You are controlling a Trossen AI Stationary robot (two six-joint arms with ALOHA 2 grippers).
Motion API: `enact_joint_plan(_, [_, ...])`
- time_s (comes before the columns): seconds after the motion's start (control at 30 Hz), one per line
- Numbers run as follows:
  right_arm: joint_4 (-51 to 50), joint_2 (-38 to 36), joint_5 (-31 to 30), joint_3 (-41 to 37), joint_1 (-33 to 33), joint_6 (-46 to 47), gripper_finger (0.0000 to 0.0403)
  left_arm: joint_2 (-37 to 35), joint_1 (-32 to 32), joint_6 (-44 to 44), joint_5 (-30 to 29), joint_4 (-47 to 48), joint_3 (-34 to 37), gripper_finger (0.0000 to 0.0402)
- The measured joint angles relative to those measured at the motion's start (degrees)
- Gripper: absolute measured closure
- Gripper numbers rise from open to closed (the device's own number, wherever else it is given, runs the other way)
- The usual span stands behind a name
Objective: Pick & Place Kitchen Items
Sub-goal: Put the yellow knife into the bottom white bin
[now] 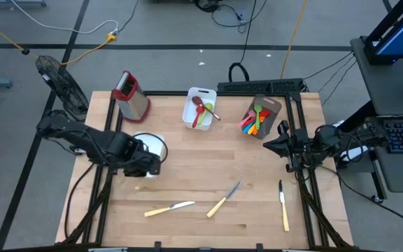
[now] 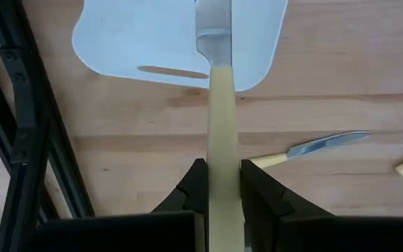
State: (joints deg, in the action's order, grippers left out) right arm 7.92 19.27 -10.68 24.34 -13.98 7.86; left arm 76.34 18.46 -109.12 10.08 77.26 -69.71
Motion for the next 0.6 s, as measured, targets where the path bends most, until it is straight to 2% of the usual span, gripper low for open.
enact_joint_plan(0.37, [0.0,0.0,0.2,0.0,0.0,1.1,0.0399,0.0,-7.4,9.5,0.4,4.8,0.0,0.036])
enact_joint_plan(0.6, [0.0,0.0,0.2,0.0,0.0,1.7,0.0399,0.0,-9.7,13.1,0.4,6.1,0.5,0.036])
